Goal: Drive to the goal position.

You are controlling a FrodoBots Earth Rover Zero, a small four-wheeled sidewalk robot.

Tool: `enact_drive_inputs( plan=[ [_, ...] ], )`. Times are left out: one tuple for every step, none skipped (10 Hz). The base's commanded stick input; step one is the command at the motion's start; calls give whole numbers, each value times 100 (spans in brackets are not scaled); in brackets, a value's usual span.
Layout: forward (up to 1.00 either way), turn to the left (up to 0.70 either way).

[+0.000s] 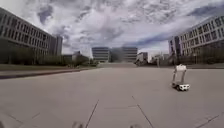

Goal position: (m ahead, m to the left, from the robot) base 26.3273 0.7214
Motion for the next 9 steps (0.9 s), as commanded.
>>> enact_drive_inputs(
  plan=[
    [100, 0],
    [100, 0],
    [100, 0],
    [100, 0],
    [100, 0],
    [100, 0],
    [100, -2],
    [100, -28],
    [100, -40]
  ],
)
